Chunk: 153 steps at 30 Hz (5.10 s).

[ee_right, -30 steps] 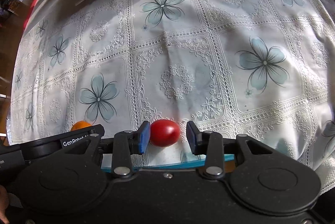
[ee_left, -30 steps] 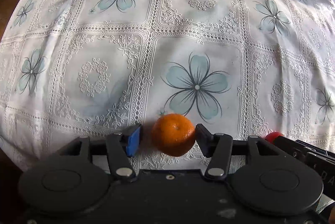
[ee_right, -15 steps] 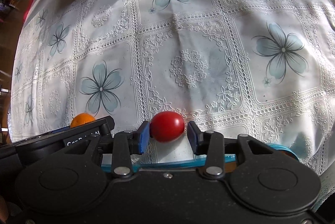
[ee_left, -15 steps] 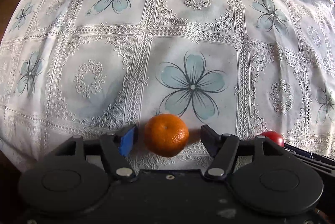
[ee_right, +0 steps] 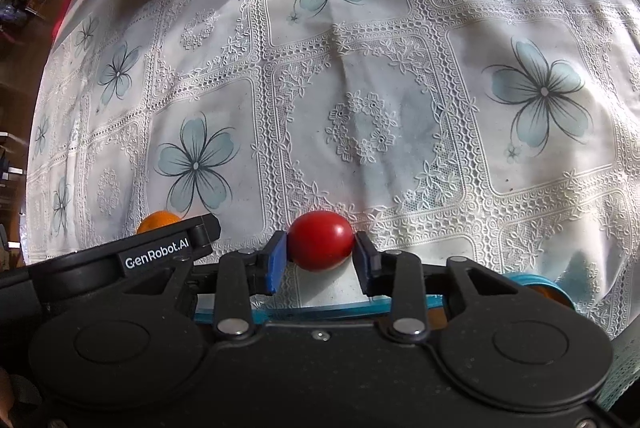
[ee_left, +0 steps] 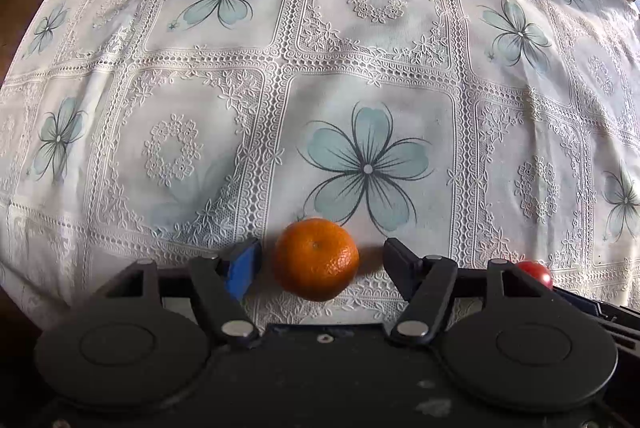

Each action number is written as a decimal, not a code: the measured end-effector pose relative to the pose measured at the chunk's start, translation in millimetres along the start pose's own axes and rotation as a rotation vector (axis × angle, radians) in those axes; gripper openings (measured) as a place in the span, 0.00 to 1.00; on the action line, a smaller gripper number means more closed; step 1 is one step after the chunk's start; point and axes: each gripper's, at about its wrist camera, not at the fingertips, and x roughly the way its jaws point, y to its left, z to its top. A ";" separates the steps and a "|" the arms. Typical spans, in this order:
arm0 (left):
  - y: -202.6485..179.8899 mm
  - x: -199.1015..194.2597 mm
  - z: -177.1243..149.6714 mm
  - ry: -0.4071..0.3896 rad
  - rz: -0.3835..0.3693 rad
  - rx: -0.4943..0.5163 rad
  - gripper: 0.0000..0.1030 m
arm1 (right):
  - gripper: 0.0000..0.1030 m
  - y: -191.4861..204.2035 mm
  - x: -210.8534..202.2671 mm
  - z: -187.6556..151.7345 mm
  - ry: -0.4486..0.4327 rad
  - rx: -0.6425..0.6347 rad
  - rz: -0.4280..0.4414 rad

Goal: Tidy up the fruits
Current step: 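Close the left tool on the mandarin while the right tool closes on the tomato, then carry the mandarin in the left tool and tomato in the right tool over the tray, then open the left tool to drop the mandarin while the right tool releases the tomato into the tray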

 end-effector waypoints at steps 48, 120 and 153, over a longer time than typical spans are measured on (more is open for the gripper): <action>20.4 -9.3 5.5 0.034 -0.110 -0.067 0.40 | 0.42 -24.7 -16.9 -0.7 -0.118 -0.012 -0.159; 4.4 -138.9 -251.2 -0.177 -0.068 0.068 0.40 | 0.42 -64.8 -121.2 -226.9 -0.287 0.068 -0.004; -17.8 -121.3 -185.8 -0.186 0.000 0.089 0.40 | 0.44 -30.9 -123.9 -176.6 -0.313 0.004 -0.028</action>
